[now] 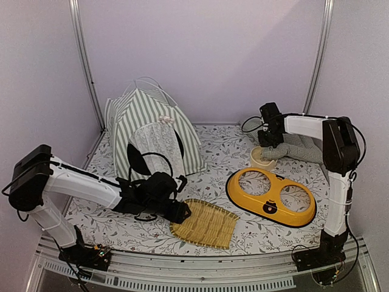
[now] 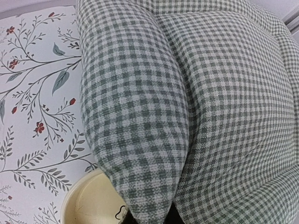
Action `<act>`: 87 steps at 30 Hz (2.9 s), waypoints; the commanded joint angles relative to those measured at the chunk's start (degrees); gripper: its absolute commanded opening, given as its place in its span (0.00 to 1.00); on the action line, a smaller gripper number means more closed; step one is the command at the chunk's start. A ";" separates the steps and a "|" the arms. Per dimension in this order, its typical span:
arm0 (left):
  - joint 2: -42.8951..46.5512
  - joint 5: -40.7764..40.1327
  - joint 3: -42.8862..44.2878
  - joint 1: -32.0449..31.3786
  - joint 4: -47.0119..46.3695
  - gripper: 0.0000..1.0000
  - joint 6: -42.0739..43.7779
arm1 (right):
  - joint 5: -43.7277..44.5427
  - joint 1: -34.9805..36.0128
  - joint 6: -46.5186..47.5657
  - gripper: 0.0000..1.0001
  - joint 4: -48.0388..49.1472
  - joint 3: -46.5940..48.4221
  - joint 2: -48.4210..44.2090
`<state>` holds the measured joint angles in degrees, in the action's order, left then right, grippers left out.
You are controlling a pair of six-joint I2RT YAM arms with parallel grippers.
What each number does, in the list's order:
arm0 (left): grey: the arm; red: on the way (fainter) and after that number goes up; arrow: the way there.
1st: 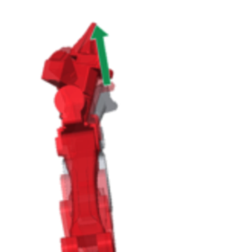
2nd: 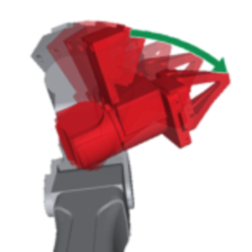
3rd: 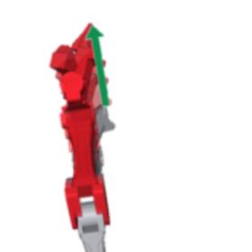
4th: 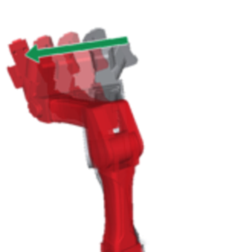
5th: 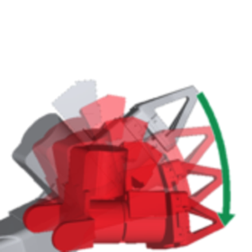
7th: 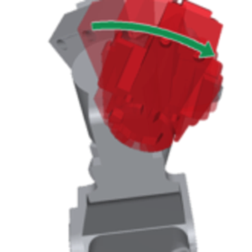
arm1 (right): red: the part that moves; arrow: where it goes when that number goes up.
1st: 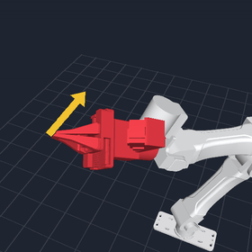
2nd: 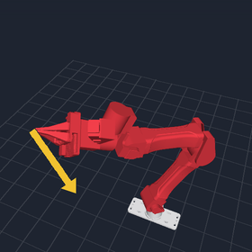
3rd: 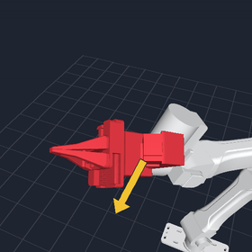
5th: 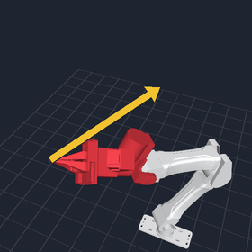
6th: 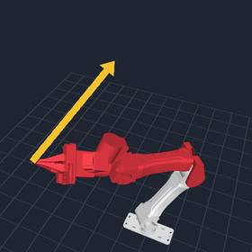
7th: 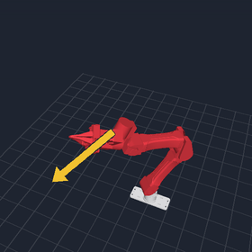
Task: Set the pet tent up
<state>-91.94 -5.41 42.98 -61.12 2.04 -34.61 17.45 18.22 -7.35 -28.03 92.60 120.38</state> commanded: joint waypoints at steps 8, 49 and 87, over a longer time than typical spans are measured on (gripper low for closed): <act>-1.42 0.40 3.25 -3.73 -1.78 0.61 -1.14 | -3.30 0.24 -0.16 0.00 -1.54 2.78 -9.02; 9.53 12.36 13.09 7.55 -6.24 0.81 3.09 | 24.69 36.07 -21.95 0.00 -40.57 10.67 -34.66; 4.78 7.33 -1.19 7.84 -10.76 0.82 -7.95 | -22.35 9.18 -7.50 0.99 12.02 -30.01 -32.68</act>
<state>-83.37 0.86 40.66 -53.34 -4.99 -40.32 -0.67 30.98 -21.76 -21.19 61.01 82.04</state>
